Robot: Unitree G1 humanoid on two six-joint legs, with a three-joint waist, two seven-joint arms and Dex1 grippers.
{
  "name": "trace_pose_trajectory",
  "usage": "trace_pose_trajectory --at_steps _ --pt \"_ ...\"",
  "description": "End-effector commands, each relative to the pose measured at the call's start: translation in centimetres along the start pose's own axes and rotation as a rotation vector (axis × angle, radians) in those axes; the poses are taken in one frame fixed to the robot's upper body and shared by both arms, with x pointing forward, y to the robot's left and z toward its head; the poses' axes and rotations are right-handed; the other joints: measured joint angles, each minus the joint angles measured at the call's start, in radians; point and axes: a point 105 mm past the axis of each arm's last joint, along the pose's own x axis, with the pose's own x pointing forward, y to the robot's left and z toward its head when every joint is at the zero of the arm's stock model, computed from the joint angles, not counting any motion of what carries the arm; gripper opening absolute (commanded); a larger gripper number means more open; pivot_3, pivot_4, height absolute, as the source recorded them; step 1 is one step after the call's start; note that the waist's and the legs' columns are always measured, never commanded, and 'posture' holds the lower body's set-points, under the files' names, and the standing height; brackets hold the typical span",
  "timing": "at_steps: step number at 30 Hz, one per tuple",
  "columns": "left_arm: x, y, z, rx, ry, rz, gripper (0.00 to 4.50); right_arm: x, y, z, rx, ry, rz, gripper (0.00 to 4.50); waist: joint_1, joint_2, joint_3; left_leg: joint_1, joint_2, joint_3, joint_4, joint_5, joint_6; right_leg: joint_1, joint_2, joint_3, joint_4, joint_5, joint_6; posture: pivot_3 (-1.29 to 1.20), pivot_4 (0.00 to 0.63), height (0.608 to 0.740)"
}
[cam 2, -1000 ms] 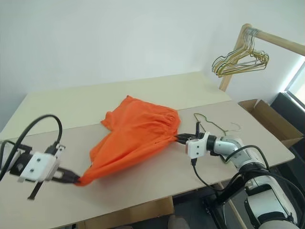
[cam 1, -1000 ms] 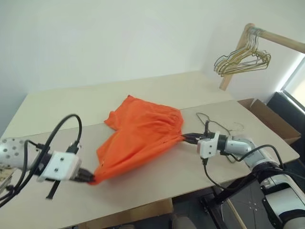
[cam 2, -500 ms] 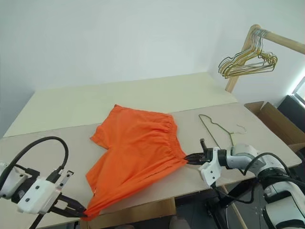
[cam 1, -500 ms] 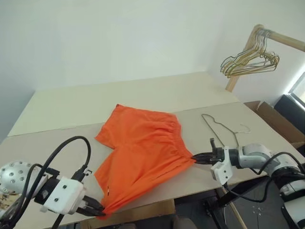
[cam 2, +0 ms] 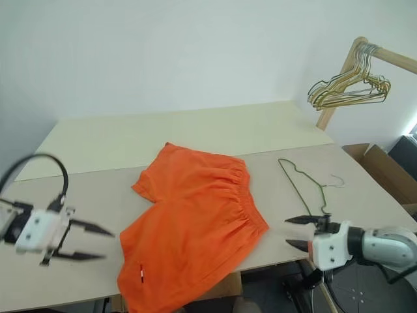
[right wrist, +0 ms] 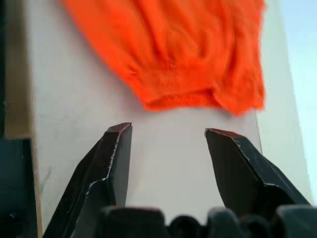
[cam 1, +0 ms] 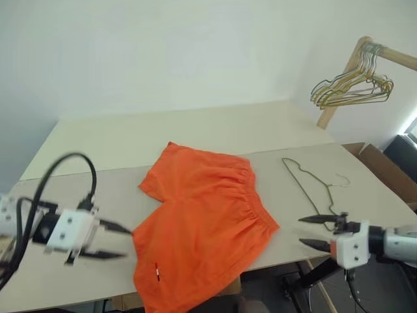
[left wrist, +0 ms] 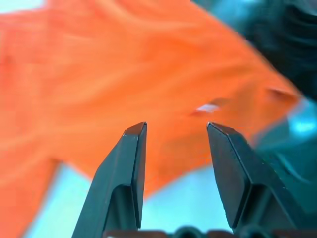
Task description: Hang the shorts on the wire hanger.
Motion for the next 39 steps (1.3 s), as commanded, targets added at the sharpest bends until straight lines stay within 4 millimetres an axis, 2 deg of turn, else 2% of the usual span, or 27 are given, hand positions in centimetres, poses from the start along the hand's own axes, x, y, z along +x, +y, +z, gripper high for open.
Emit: trace_pose_trajectory --at_steps 1,5,9,13,17,20,23,27,31,35,36,39 --pt "1.6 3.2 3.4 -0.115 -0.224 0.125 2.09 -1.1 -3.9 0.1 0.267 0.092 -0.251 2.83 -0.005 0.0 0.0 0.0 0.0 0.0 0.0 0.0 0.0 -0.001 0.0 0.0 -0.001 0.0 0.001 -0.06 0.028 0.74" --pt "3.5 4.2 5.5 -0.193 -0.357 0.127 2.09 -1.8 -4.6 -1.3 0.479 0.236 -0.349 2.83 -0.01 0.002 0.0 -0.008 -0.002 0.0 0.001 0.0 0.0 -0.008 -0.002 0.001 -0.001 0.003 0.002 -0.08 0.035 0.74" --pt "5.2 4.3 6.4 -0.202 -0.405 0.09 2.09 -2.0 -5.0 -4.1 0.684 0.434 -0.404 2.83 -0.013 0.002 0.005 -0.012 -0.002 0.0 0.001 0.0 -0.001 -0.012 -0.003 0.002 -0.002 0.004 0.002 -0.1 0.055 0.74" --pt "6.0 4.9 6.9 -0.195 -0.438 0.095 2.09 -1.5 -5.0 -6.7 0.844 0.558 -0.418 2.83 -0.013 0.001 0.012 -0.011 -0.003 0.0 0.002 0.0 -0.001 -0.008 -0.002 0.001 -0.005 0.006 0.002 -0.1 0.073 0.74" --pt "6.5 4.9 7.2 -0.195 -0.46 0.097 2.09 -1.2 -4.6 -9.6 0.9 0.673 -0.415 2.83 -0.012 0.003 0.025 -0.013 -0.003 0.0 0.002 0.0 -0.001 -0.009 -0.002 0.0 -0.007 0.006 0.002 -0.09 0.093 0.74" --pt "6.6 4.3 7.1 -0.199 -0.46 0.089 2.09 -0.8 -4.4 -10.7 0.929 0.711 -0.388 2.83 -0.012 0.006 0.034 -0.016 -0.005 0.001 0.003 0.0 -0.001 -0.013 -0.004 0.001 -0.006 0.006 0.003 -0.08 0.102 0.74" --pt "6.5 3.9 6.9 -0.209 -0.451 0.092 2.09 -0.4 -4.2 -11.6 0.951 0.747 -0.371 2.83 -0.018 0.007 0.035 -0.027 -0.005 0.001 0.006 0.001 -0.002 -0.025 -0.004 0.002 -0.003 0.007 0.004 -0.07 0.106 0.74" --pt "6.5 3.8 6.8 -0.209 -0.442 0.096 2.09 0.2 -4.1 -12.4 0.989 0.772 -0.36 2.83 -0.016 0.005 0.037 -0.029 -0.004 -0.001 0.01 0.0 -0.002 -0.024 -0.003 0.001 -0.002 0.008 0.004 -0.07 0.107 0.74" --pt "6.4 3.7 6.9 -0.204 -0.439 0.097 2.09 0.7 -3.9 -12.6 1.07 0.763 -0.327 1.55 -0.015 0.004 0.037 -0.027 -0.004 -0.001 0.012 0.0 -0.001 -0.02 -0.003 0.0 -0.004 0.01 0.005 -0.06 0.104 0.74" --pt "6.2 3.6 6.8 -0.199 -0.432 0.095 2.09 0.7 -3.5 -12.4 1.074 0.767 -0.306 0.24 -0.012 0.004 0.037 -0.028 -0.004 -0.002 0.012 0.0 -0.001 -0.021 -0.003 0.0 -0.005 0.01 0.005 -0.06 0.101 0.74" --pt "6.2 3.6 6.7 -0.197 -0.43 0.095 2.09 0.7 -3.5 -12.3 1.071 0.765 -0.307 0.01 -0.012 0.004 0.037 -0.028 -0.004 -0.002 0.012 0.0 -0.001 -0.021 -0.003 -0.001 -0.006 0.01 0.005 -0.06 0.101 0.74" --pt "6.1 3.7 6.7 -0.195 -0.427 0.095 2.09 0.6 -3.6 -11.9 1.052 0.754 -0.317 0.01 -0.011 0.004 0.037 -0.029 -0.004 -0.003 0.012 0.0 -0.001 -0.022 -0.003 -0.001 -0.006 0.01 0.005 -0.07 0.098 0.74"
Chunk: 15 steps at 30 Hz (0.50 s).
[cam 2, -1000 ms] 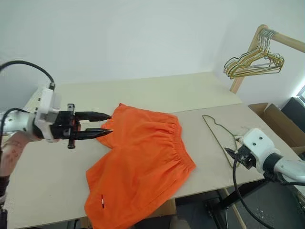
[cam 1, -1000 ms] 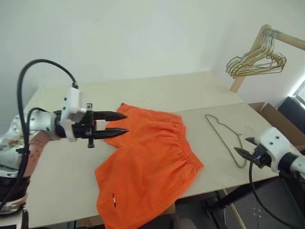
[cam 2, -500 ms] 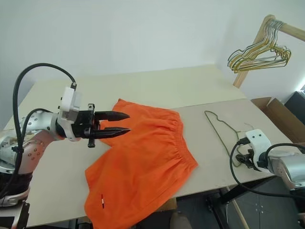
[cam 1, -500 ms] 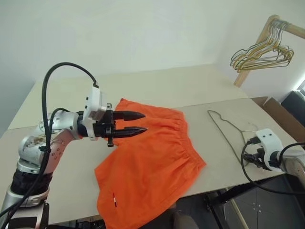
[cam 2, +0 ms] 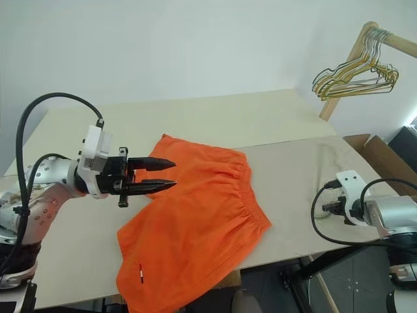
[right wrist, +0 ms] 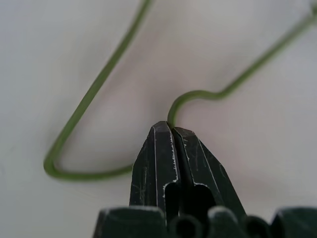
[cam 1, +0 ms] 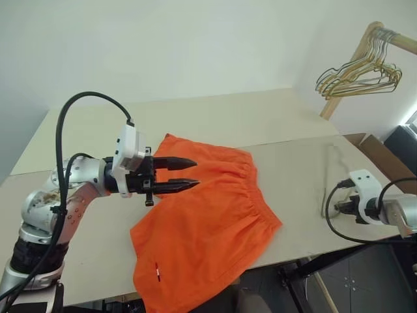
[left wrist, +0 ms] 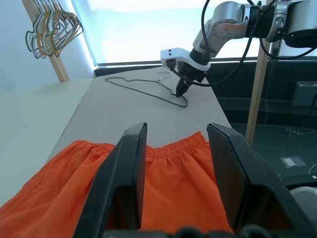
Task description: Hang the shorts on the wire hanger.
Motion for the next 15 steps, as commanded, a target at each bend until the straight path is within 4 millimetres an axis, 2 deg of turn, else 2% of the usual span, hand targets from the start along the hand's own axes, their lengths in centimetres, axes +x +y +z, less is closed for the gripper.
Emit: trace_pose_trajectory --at_steps 1,4,9,12,15 --pt "-0.4 0.1 0.9 0.046 -0.004 0.008 2.09 -0.1 0.6 -0.6 -0.002 0.015 0.004 0.01 0.0 0.0 0.0 0.0 0.0 0.0 0.0 0.0 0.0 0.0 0.0 0.0 0.0 0.0 0.0 -0.07 0.096 0.74" --pt "-0.4 0.3 0.9 0.049 -0.004 0.009 2.09 -0.9 0.5 0.4 -0.077 -0.054 -0.053 0.01 0.003 0.0 0.0 0.0 0.0 -0.001 0.0 0.0 0.0 0.0 0.0 -0.001 0.0 0.0 0.0 -0.08 0.082 0.74" --pt "0.0 1.5 1.3 0.074 -0.023 0.028 2.09 -4.3 0.4 5.0 -0.367 -0.339 -0.252 0.01 0.001 0.003 -0.001 -0.002 -0.001 -0.001 0.0 0.0 -0.001 -0.002 -0.001 -0.001 0.001 0.0 0.0 -0.11 0.049 0.74" --pt "0.4 2.7 1.8 0.088 -0.042 0.036 2.09 -6.7 2.3 7.4 -0.57 -0.522 -0.279 0.01 -0.001 0.006 -0.003 -0.002 -0.002 0.0 0.0 0.001 -0.002 -0.003 -0.001 0.0 0.001 0.0 0.001 -0.12 0.03 0.74" --pt "0.9 3.8 2.3 0.094 -0.051 0.045 2.09 -9.0 5.0 8.8 -0.819 -0.687 -0.269 0.01 -0.003 0.007 -0.005 -0.003 -0.001 0.0 0.0 0.001 -0.002 -0.003 0.0 0.0 0.001 0.0 0.001 -0.14 0.01 0.74"
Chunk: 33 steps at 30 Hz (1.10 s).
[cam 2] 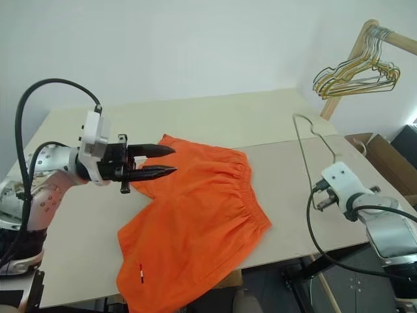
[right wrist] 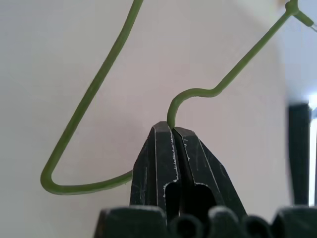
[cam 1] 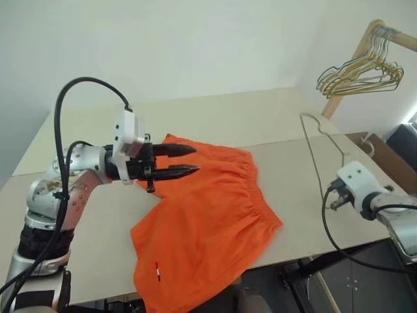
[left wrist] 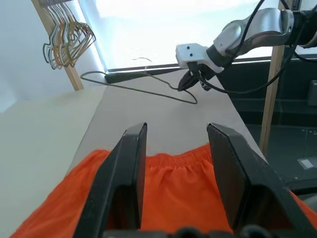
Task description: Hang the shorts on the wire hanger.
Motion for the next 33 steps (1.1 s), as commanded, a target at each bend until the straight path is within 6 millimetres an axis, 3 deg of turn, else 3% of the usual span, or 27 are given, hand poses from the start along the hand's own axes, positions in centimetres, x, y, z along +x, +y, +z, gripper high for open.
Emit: trace_pose_trajectory --at_steps 1,8,14,17,23,26,32,33 --pt "0.4 1.3 0.9 0.04 -0.011 0.011 2.09 -2.4 -0.7 5.5 -0.292 -0.282 -0.056 0.01 -0.001 0.0 -0.001 0.0 0.0 0.0 0.0 0.0 0.0 0.0 0.0 0.0 0.0 0.0 0.0 -0.14 0.001 0.74" --pt "0.7 4.8 2.4 0.021 0.059 0.047 2.09 -3.8 -1.3 9.9 -0.912 -0.545 -0.218 0.01 -0.026 -0.001 -0.004 -0.005 -0.001 0.002 0.003 0.001 -0.002 -0.003 -0.001 0.001 0.0 0.002 0.002 -0.17 0.0 0.74" --pt "1.2 6.2 3.1 0.028 0.078 0.033 2.09 -3.4 -1.4 12.1 -1.21 -0.684 -0.3 0.01 -0.064 0.0 -0.007 -0.013 -0.001 0.004 0.002 0.007 -0.013 -0.016 0.0 0.004 0.001 0.002 0.001 -0.19 0.0 0.74" --pt "1.9 6.2 2.1 0.039 0.142 0.016 2.61 -3.1 -1.0 12.7 -1.263 -0.736 -0.302 0.0 -0.083 0.0 -0.007 -0.014 -0.001 0.004 0.003 0.008 -0.013 -0.016 0.0 0.005 0.002 0.002 0.001 -0.19 0.0 0.74" --pt "3.2 4.8 -0.1 0.032 0.258 -0.071 4.48 -2.9 -0.4 14.2 -1.308 -0.802 -0.321 0.0 -0.121 0.0 -0.008 -0.014 -0.001 0.004 0.004 0.007 -0.012 -0.015 0.0 0.006 0.003 0.003 0.002 -0.2 0.0 0.74" --pt "3.6 3.7 -1.3 0.009 0.34 -0.111 4.49 -2.7 -0.3 14.6 -1.322 -0.811 -0.327 0.0 -0.137 0.0 -0.008 -0.014 -0.001 0.004 0.004 0.007 -0.011 -0.015 0.0 0.006 0.004 0.003 0.002 -0.2 0.0 0.74" --pt "3.9 3.6 -3.3 -0.007 0.469 -0.082 4.49 -2.8 -0.4 15.4 -1.331 -0.835 -0.347 0.0 -0.148 0.001 -0.008 -0.013 -0.001 0.004 0.005 0.005 -0.007 -0.015 0.0 0.007 0.006 0.003 0.002 -0.2 0.0 0.74" --pt "3.9 3.5 -3.5 -0.01 0.477 -0.082 4.31 -2.8 -0.4 15.5 -1.331 -0.838 -0.349 0.0 -0.15 0.001 -0.009 -0.013 -0.001 0.003 0.005 0.005 -0.008 -0.015 0.0 0.007 0.006 0.003 0.002 -0.2 0.0 0.74"
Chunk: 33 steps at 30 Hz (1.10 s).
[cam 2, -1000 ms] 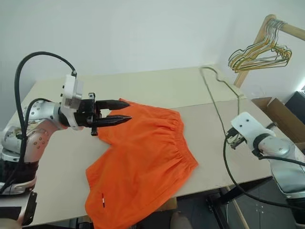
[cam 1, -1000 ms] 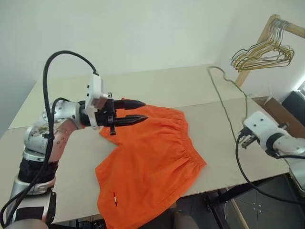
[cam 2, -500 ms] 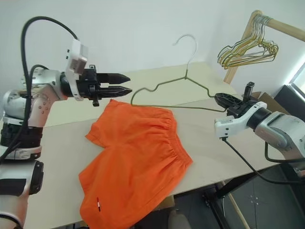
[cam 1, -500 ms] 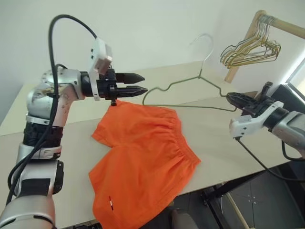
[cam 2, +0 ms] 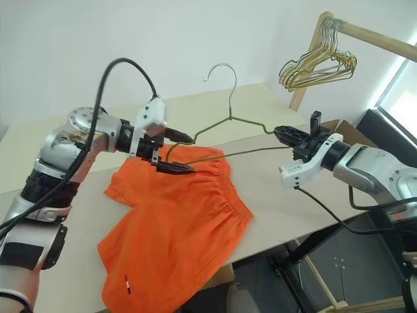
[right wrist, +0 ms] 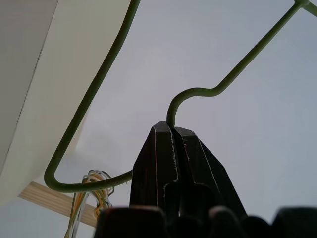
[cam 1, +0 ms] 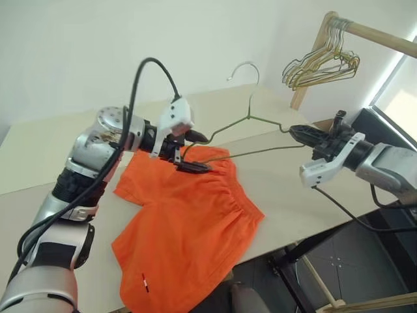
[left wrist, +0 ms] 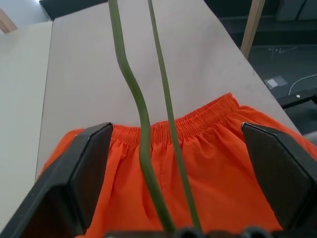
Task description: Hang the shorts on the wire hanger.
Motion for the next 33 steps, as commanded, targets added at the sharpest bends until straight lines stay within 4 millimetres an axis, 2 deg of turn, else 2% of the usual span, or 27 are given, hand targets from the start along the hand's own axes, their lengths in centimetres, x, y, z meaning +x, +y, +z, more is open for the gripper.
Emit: trace_pose_trajectory --at_steps 1,4,14,20,23,26,30,33 --pt "-0.2 -0.1 -0.2 0.011 0.038 0.018 4.11 0.0 -2.2 -0.7 -0.038 0.009 -0.073 0.0 -0.005 0.001 -0.001 0.0 0.0 0.0 0.0 0.0 0.0 0.0 0.0 0.0 0.0 0.0 0.0 -0.2 0.0 0.74" --pt "-0.1 -0.1 -0.4 0.015 0.042 0.017 3.4 0.0 -2.3 -0.7 -0.04 0.008 -0.073 0.0 -0.012 0.002 -0.001 0.0 0.0 0.0 0.0 0.0 0.0 0.0 0.0 0.0 0.0 0.0 0.0 -0.2 0.0 0.74" --pt "-0.2 0.2 -1.0 0.008 0.06 0.032 0.06 -0.2 -2.7 -1.5 -0.061 0.035 -0.082 0.0 -0.015 0.003 -0.002 0.0 0.0 0.0 0.001 0.0 0.0 0.0 0.0 0.0 0.0 0.0 0.0 -0.2 0.0 0.74" --pt "-0.1 -0.1 -1.4 -0.002 0.072 0.014 0.02 -0.4 -2.8 -1.5 -0.053 0.04 -0.096 0.0 -0.016 0.003 -0.002 0.0 0.0 0.0 0.001 0.0 0.0 0.0 0.0 0.0 0.001 0.0 0.0 -0.21 0.0 0.74" --pt "0.0 -0.4 -1.4 -0.016 0.049 0.005 0.0 -0.6 -2.3 -0.4 -0.017 -0.006 -0.078 0.76 -0.017 0.003 -0.003 0.0 0.0 0.0 0.002 0.0 0.0 0.0 0.0 0.0 0.001 0.0 0.0 -0.22 0.0 0.74" --pt "0.2 0.0 -1.5 -0.045 0.039 0.036 0.0 -1.0 -1.7 0.3 0.063 -0.025 -0.042 1.75 -0.018 0.003 -0.003 0.0 0.0 -0.001 0.002 0.0 0.0 0.0 0.0 0.0 0.001 0.0 0.0 -0.22 0.0 0.74" --pt "0.2 1.6 -1.9 -0.103 0.062 0.128 0.0 -1.7 -1.5 1.0 0.165 -0.055 -0.011 3.23 -0.02 0.004 -0.005 0.0 0.0 -0.001 0.004 -0.001 0.001 0.002 -0.001 0.0 0.001 0.0 0.001 -0.22 0.0 0.74" --pt "0.0 1.9 -2.6 -0.098 0.09 0.162 0.0 -2.5 -1.4 1.7 0.265 -0.09 0.029 4.38 -0.026 0.005 -0.006 0.0 0.0 -0.001 0.004 -0.002 0.004 0.002 0.0 0.0 0.001 0.0 0.001 -0.22 0.0 0.74"
